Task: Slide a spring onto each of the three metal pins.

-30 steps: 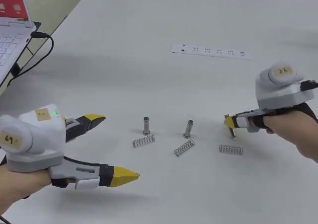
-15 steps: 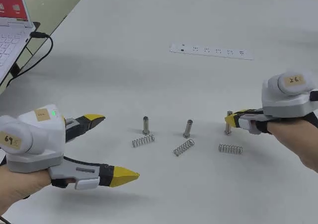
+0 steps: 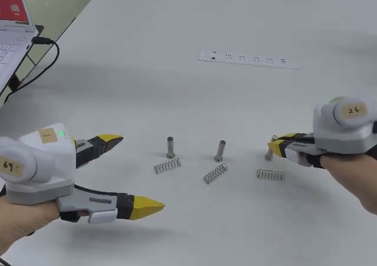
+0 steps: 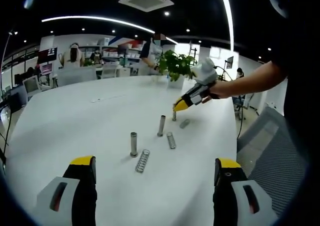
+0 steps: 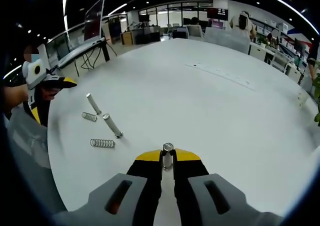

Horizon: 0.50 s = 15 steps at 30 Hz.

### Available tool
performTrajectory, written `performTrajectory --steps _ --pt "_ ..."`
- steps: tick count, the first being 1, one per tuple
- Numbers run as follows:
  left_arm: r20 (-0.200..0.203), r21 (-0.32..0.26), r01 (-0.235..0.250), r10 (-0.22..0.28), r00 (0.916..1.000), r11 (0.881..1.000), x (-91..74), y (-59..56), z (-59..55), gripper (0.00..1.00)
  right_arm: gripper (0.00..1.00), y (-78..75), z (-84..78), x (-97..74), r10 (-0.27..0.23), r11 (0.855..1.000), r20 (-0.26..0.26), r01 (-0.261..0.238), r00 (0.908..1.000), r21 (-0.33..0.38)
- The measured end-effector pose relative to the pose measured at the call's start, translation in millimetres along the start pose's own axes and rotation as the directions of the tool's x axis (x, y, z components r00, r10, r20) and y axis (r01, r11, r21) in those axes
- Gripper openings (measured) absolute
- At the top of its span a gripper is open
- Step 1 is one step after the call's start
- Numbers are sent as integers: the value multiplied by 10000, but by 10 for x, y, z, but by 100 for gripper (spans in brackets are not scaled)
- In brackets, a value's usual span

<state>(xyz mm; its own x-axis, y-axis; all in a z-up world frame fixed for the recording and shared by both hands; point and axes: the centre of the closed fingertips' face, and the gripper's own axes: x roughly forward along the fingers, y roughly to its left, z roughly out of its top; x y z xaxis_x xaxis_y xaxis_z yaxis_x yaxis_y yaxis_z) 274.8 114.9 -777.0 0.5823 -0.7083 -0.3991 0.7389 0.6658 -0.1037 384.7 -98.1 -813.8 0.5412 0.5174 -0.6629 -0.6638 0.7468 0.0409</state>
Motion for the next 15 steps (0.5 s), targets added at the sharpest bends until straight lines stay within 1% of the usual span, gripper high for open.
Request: performTrajectory --steps 2,5,12,15 --pt "36 -29 7 -7 10000 10000 -1 -3 6 96 6 16 -6 -7 61 10000 -30 -61 10000 -13" --pt "2 -2 9 -9 10000 10000 0 -5 -1 96 6 24 -19 -21 24 9998 -49 -25 10000 -182" --pt "49 1 -3 3 10000 10000 1 -11 17 96 6 58 -38 -42 140 9998 -81 -141 9999 -155" --pt "45 -12 1 -1 10000 10000 -1 -15 16 96 6 63 -39 -47 234 9997 -66 -234 9997 8"
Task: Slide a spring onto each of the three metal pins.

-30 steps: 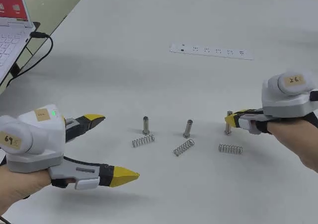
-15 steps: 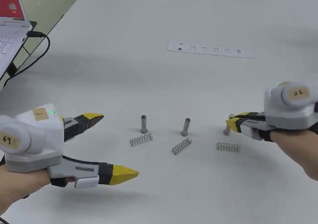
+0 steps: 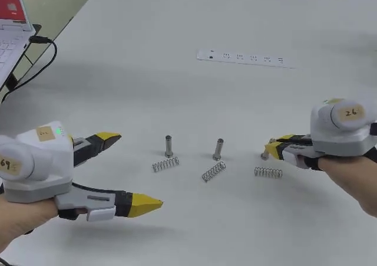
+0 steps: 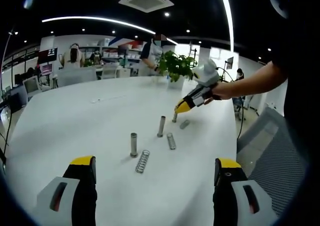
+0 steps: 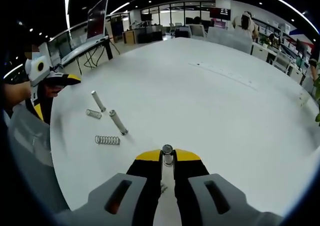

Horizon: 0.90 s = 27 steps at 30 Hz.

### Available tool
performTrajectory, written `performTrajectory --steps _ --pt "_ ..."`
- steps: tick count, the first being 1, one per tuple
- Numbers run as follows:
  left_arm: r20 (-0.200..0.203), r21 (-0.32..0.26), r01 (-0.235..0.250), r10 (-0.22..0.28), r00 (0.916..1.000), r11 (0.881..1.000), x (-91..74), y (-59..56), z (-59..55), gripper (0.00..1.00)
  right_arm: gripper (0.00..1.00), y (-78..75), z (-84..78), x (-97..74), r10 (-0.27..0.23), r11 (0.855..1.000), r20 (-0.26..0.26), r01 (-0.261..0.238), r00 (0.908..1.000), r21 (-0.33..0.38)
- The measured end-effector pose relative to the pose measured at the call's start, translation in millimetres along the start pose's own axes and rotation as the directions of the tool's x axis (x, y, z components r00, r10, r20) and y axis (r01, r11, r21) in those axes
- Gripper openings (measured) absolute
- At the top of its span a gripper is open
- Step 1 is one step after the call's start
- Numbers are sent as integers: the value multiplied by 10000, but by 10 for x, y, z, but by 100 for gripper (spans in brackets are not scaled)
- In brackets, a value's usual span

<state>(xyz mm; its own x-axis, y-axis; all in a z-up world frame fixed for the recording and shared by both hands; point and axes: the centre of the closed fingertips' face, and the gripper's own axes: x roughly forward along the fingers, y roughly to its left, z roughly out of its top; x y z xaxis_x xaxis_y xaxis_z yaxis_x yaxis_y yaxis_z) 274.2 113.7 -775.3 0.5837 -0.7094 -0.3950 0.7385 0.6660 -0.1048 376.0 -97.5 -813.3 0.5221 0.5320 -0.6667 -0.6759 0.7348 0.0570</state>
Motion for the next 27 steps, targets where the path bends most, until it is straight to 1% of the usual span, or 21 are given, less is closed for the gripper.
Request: performTrajectory --steps 3,4,7,8,11,14,16,18,21,24,27 --pt "-17 2 18 -18 10000 10000 0 -9 -2 96 6 3 0 -7 20 10000 -36 -20 10000 1" --pt "-12 4 23 -23 10000 10000 0 -13 -1 96 7 18 2 -9 105 9999 -23 -105 9999 -3" --pt "-2 11 21 -21 10000 10000 -3 -17 8 96 13 36 34 -20 193 9998 83 -194 9998 95" --pt "0 18 18 -18 10000 10000 -3 -17 11 96 14 40 44 -25 203 9998 127 -204 9997 52" --pt "11 32 13 -13 10000 10000 -5 -16 20 96 15 42 45 -29 193 9998 86 -192 9998 -99" --pt "25 50 14 -15 10000 10000 -5 -19 30 96 20 40 36 -31 177 9998 49 -177 9998 -108" --pt "27 58 22 -22 10000 10000 -5 -22 33 96 24 58 44 -34 281 9996 143 -280 9995 -61" --pt "22 63 21 -21 10000 10000 -6 -22 32 96 28 70 32 -33 312 9995 101 -312 9995 0" --pt "9 71 25 -25 10000 10000 -4 -24 32 96 30 70 27 -36 272 9996 143 -272 9995 -13" --pt "23 81 56 -56 10000 10000 -1 -30 39 96 34 83 13 -44 301 9995 171 -302 9994 54" --pt "30 73 92 -92 10000 9999 0 -36 45 97 36 86 5 -60 290 9996 181 -291 9994 45"
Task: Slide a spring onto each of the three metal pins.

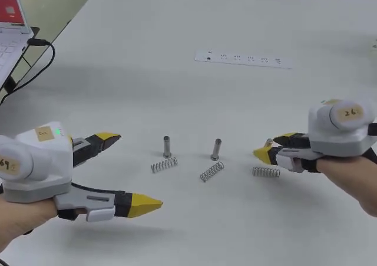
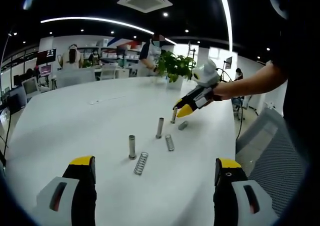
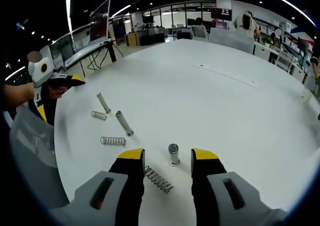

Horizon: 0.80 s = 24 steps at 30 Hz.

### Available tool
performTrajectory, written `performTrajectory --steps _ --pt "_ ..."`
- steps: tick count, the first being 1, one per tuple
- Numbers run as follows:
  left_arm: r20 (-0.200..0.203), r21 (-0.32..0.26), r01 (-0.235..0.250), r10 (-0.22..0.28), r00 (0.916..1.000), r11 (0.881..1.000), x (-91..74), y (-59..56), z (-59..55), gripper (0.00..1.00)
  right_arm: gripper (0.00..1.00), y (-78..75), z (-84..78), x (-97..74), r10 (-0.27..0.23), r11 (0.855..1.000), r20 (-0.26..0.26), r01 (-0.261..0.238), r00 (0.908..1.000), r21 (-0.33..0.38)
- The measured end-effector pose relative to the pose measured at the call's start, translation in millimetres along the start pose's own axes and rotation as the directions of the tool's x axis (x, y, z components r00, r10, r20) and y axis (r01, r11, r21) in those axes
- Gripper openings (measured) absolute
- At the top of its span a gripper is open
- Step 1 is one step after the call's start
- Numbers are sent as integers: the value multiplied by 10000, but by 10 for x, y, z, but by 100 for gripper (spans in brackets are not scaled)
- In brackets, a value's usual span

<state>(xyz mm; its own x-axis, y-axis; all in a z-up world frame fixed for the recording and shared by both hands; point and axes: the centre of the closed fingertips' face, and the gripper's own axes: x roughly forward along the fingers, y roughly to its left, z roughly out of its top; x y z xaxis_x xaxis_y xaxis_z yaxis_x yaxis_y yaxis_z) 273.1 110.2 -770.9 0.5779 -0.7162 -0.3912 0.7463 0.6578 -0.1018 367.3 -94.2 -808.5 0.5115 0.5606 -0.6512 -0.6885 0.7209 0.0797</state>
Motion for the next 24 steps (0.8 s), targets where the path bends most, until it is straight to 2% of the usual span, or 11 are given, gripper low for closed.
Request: performTrajectory --steps 5,16,24 --pt "-57 38 50 -49 10000 10000 12 -9 -14 98 39 22 16 -12 55 9999 104 -57 9999 138" --pt "-66 60 78 -78 9999 10000 27 18 3 98 54 34 32 -49 -36 9999 302 41 9995 -157" --pt "112 266 31 -34 9999 9996 54 69 129 98 60 39 16 -99 -16 10000 421 18 9991 -50"
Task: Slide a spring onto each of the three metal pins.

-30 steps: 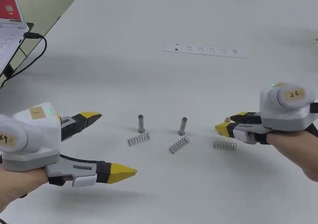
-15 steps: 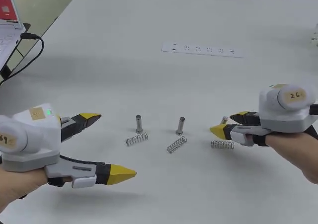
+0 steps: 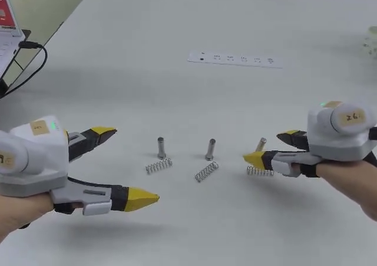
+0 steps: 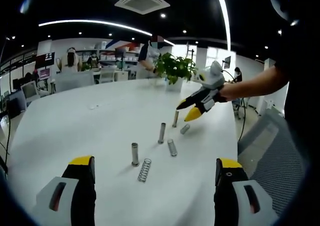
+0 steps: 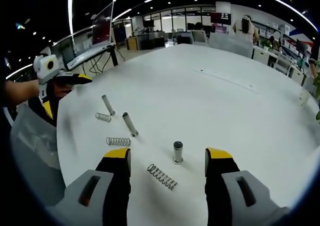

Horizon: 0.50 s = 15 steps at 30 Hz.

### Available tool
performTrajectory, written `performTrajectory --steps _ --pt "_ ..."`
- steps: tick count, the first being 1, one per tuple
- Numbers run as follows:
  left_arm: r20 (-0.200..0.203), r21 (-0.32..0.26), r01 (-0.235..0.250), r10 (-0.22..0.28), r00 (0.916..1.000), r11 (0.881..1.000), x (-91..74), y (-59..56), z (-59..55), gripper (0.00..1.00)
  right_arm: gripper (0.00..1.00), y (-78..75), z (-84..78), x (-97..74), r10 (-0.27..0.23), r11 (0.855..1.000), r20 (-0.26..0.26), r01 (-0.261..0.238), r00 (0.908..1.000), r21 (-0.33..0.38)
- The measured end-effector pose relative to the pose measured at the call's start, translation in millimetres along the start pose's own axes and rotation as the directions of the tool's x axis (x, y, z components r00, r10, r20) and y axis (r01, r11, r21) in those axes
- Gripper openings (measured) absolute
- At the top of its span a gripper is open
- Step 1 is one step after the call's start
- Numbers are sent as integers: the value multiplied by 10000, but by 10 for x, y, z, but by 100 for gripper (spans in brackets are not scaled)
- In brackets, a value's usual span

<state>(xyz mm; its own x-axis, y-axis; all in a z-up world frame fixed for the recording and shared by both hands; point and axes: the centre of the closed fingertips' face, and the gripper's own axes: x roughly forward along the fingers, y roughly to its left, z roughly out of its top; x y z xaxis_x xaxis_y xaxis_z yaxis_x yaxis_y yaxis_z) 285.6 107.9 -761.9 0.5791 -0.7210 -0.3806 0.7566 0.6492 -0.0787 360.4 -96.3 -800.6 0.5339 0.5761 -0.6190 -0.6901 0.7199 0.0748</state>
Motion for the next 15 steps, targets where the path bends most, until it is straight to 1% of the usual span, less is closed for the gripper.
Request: performTrajectory --steps 3,5,8,10,11,13,15 --pt "-37 93 66 -66 10000 9999 19 -12 9 98 61 3 -13 -13 31 9997 -20 -32 10000 -256" --pt "-35 132 92 -92 10000 9999 27 -16 22 98 61 5 -41 -39 -38 9978 -209 24 9998 -661" --pt "-5 134 104 -104 9999 9999 34 -19 38 98 60 23 -63 -68 -57 9919 -332 15 9994 -1267" --pt "-39 150 127 -126 9999 9998 41 -20 39 98 60 4 -81 -77 -124 9886 -426 58 9990 -1504" --pt "-49 159 131 -130 9999 9998 45 -20 42 98 61 20 -86 -85 -98 9860 -448 22 9989 -1665" --pt "-122 115 189 -188 9997 9998 53 -32 34 98 62 32 -94 -100 -121 9842 -436 42 9990 -1769" --pt "-188 198 186 -182 9997 9996 55 -37 22 98 61 48 -98 -114 -72 9837 -424 -5 9991 -1798"
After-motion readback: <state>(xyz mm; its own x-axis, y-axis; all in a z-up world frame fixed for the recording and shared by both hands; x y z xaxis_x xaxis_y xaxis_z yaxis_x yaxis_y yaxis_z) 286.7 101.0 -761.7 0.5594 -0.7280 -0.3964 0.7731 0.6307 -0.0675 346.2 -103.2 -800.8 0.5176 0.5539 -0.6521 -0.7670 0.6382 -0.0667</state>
